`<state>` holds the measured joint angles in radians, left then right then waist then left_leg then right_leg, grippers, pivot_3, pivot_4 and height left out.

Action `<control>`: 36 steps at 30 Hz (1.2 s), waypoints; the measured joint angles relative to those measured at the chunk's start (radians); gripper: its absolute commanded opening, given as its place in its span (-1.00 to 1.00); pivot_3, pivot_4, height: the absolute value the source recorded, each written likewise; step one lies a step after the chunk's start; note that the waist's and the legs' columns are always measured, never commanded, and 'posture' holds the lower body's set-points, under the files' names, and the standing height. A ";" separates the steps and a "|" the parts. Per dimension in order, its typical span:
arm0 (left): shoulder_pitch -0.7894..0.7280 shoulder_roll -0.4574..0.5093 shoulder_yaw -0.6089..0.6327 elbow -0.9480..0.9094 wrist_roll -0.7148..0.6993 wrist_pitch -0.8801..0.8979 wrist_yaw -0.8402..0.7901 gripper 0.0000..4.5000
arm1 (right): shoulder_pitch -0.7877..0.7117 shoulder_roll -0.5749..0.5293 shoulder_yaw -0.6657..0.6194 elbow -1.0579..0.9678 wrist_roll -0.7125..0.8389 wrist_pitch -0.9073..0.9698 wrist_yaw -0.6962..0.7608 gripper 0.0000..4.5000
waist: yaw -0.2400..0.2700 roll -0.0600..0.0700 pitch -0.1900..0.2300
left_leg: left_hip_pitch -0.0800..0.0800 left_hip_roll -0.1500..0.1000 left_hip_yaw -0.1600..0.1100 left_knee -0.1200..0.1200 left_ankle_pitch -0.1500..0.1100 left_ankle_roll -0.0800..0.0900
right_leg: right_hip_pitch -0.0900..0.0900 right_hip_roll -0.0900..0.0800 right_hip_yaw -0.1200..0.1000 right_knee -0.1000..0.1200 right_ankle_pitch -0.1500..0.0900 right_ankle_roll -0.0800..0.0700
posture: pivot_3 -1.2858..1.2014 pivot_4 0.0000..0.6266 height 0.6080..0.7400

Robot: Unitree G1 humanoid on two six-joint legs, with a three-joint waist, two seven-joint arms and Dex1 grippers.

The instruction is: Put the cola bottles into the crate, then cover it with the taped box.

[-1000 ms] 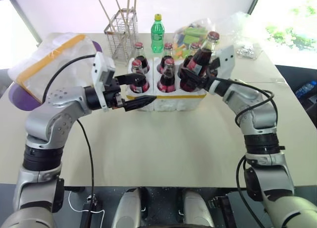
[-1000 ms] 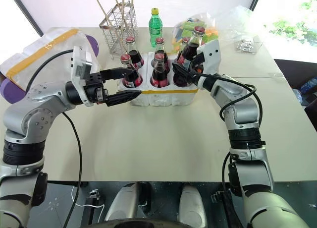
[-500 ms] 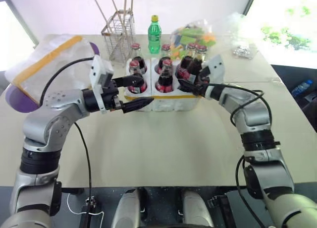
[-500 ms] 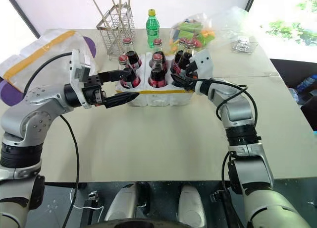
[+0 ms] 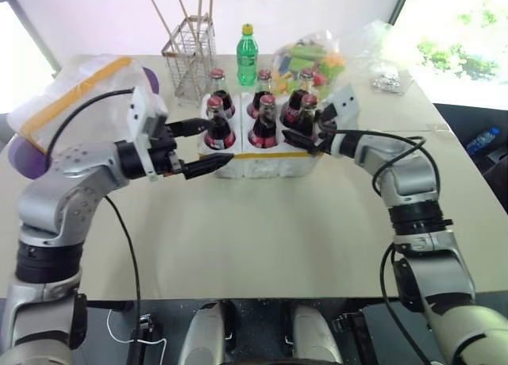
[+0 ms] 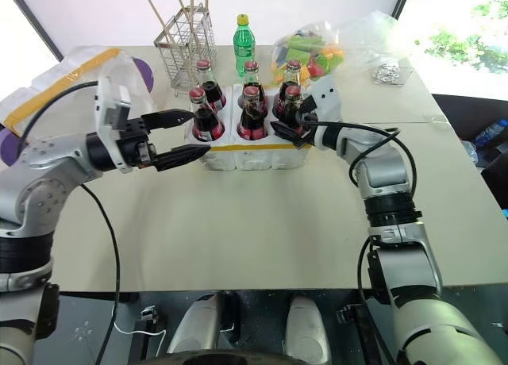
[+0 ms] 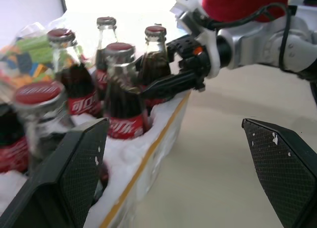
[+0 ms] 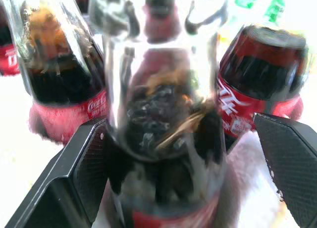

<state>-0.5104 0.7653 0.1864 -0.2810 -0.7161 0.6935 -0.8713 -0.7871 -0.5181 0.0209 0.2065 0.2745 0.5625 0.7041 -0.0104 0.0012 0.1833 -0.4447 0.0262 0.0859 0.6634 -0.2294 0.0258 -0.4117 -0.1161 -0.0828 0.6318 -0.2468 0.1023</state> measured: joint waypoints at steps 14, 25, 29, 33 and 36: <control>0.184 0.516 0.301 0.239 0.125 -0.045 -0.222 1.00 | -0.043 -0.428 -0.147 -0.078 0.142 0.066 0.373 0.97 | -0.006 0.000 0.001 | -0.002 0.002 0.008 -0.006 -0.002 0.001 | -0.009 -0.002 0.001 -0.001 -0.002 -0.003 | 0.03 -0.52 0.94; 0.092 0.865 0.169 0.774 0.340 -0.195 -0.405 1.00 | -0.137 -0.464 -0.165 -0.222 0.362 0.161 0.587 0.97 | -0.004 0.000 0.001 | 0.000 0.006 0.024 -0.015 -0.001 0.001 | -0.019 -0.003 0.001 -0.001 0.000 -0.004 | 0.03 -0.52 0.94; 0.031 0.855 0.036 0.870 0.405 -0.220 -0.417 1.00 | -0.137 -0.468 -0.164 -0.244 0.389 0.178 0.613 0.97 | -0.001 -0.002 0.002 | -0.002 0.006 0.025 -0.013 -0.001 0.001 | -0.019 -0.003 0.001 -0.001 0.001 -0.004 | 0.03 -0.52 0.94; -0.134 0.790 -0.086 0.966 0.506 -0.270 -0.414 1.00 | -0.139 -0.473 -0.165 -0.244 0.401 0.188 0.613 0.97 | 0.000 -0.004 0.002 | -0.001 0.005 0.025 -0.012 -0.001 0.001 | -0.019 -0.003 0.001 0.000 0.001 -0.005 | 0.03 -0.52 0.94; -0.361 0.680 -0.214 1.099 0.652 -0.313 -0.373 1.00 | -0.146 -0.464 -0.164 -0.248 0.408 0.192 0.595 0.97 | 0.005 -0.004 0.002 | -0.001 0.004 0.026 -0.011 -0.001 0.001 | -0.018 -0.002 0.001 0.001 0.001 -0.004 | 0.03 -0.52 0.94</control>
<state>-0.8718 1.4456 -0.0278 0.8182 -0.0645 0.3805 -1.2445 -0.9330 -0.9825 -0.1435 -0.0417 0.6823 0.7542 1.2991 -0.0058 -0.0030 0.1849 -0.4459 0.0304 0.1116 0.6528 -0.2303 0.0264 -0.4299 -0.1180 -0.0821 0.6331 -0.2456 0.0981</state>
